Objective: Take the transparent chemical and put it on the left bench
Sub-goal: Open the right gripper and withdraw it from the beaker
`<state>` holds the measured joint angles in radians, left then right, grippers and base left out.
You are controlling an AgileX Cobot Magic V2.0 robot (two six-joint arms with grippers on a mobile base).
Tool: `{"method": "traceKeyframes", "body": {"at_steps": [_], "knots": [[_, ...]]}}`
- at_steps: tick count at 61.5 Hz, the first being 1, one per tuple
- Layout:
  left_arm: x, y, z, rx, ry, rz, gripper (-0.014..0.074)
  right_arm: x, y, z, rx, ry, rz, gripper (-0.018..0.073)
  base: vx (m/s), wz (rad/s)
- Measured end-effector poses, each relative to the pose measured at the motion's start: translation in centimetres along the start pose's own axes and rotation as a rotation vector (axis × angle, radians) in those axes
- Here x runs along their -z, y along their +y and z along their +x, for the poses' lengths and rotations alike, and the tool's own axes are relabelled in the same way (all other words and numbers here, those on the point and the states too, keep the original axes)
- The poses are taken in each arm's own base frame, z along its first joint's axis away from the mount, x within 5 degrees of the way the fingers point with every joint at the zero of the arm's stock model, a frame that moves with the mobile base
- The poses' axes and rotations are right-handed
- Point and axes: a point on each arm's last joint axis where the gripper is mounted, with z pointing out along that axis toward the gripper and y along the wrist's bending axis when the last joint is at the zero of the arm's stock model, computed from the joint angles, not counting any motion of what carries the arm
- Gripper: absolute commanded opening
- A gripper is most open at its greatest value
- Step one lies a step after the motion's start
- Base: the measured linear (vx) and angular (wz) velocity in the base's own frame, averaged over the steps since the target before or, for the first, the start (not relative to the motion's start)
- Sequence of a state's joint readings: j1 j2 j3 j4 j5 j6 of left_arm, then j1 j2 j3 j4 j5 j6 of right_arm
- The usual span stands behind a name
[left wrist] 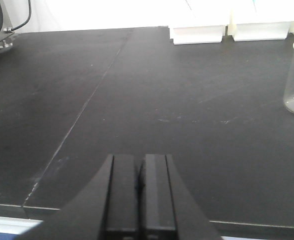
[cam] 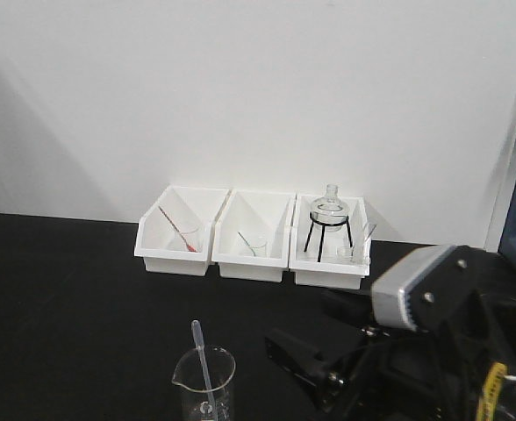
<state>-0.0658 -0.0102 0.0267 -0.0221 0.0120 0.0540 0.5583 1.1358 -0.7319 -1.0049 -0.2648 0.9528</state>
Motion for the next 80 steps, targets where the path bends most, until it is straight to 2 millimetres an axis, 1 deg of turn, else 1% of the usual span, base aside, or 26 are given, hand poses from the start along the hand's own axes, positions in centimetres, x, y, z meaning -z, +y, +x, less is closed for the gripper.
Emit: {"method": "traceKeyframes", "body": {"at_steps": [4,7,14,18,23,29,33,37,43,50,57,63,68,74,80], "knots": [[0.0,0.0,0.0,0.000,0.000,0.000,-0.0003,1.4,0.3,-0.2,0.007,-0.024,0.006,0.0531,0.00,0.00],[0.0,0.0,0.0,0.000,0.000,0.000,-0.0003,2.0,0.2,-0.2,0.012,-0.024,0.025,0.0526,0.00,0.00],[0.0,0.0,0.0,0.000,0.000,0.000,-0.0003,3.2,0.0,-0.6,0.020,-0.035,0.075,0.0477,0.00,0.00],[0.0,0.0,0.0,0.000,0.000,0.000,-0.0003,3.9,-0.2,-0.8,0.025,-0.036,0.113,0.0429,0.00,0.00],[0.0,0.0,0.0,0.000,0.000,0.000,-0.0003,5.4,-0.5,-1.1,0.032,-0.038,0.189,0.0358,0.00,0.00],[0.0,0.0,0.0,0.000,0.000,0.000,-0.0003,8.4,-1.0,-1.2,0.028,-0.039,0.307,0.0239,0.00,0.00],[0.0,0.0,0.0,0.000,0.000,0.000,-0.0003,10.9,-1.4,-0.8,0.042,-0.039,0.394,0.0165,0.00,0.00],[0.0,0.0,0.0,0.000,0.000,0.000,-0.0003,13.4,-1.9,0.4,0.041,-0.020,0.499,0.0093,0.00,0.00],[0.0,0.0,0.0,0.000,0.000,0.000,-0.0003,16.1,-2.2,2.6,0.013,0.014,0.621,-0.0007,0.00,0.00],[0.0,0.0,0.0,0.000,0.000,0.000,-0.0003,18.4,-1.7,5.4,-0.008,0.024,0.713,-0.0010,0.00,0.00],[0.0,0.0,0.0,0.000,0.000,0.000,-0.0003,18.8,-1.2,8.9,-0.021,0.064,0.755,-0.0008,0.00,0.00],[0.0,0.0,0.0,0.000,0.000,0.000,-0.0003,18.6,-1.0,12.2,-0.049,0.085,0.774,-0.0007,0.00,0.00],[0.0,0.0,0.0,0.000,0.000,0.000,-0.0003,18.3,-0.9,14.5,-0.060,0.059,0.779,-0.0008,0.00,0.00],[0.0,0.0,0.0,0.000,0.000,0.000,-0.0003,18.1,-0.7,16.2,-0.044,-0.015,0.775,-0.0008,0.00,0.00],[0.0,0.0,0.0,0.000,0.000,0.000,-0.0003,18.2,-0.5,16.7,-0.082,-0.053,0.777,-0.0008,0.00,0.00]]}}
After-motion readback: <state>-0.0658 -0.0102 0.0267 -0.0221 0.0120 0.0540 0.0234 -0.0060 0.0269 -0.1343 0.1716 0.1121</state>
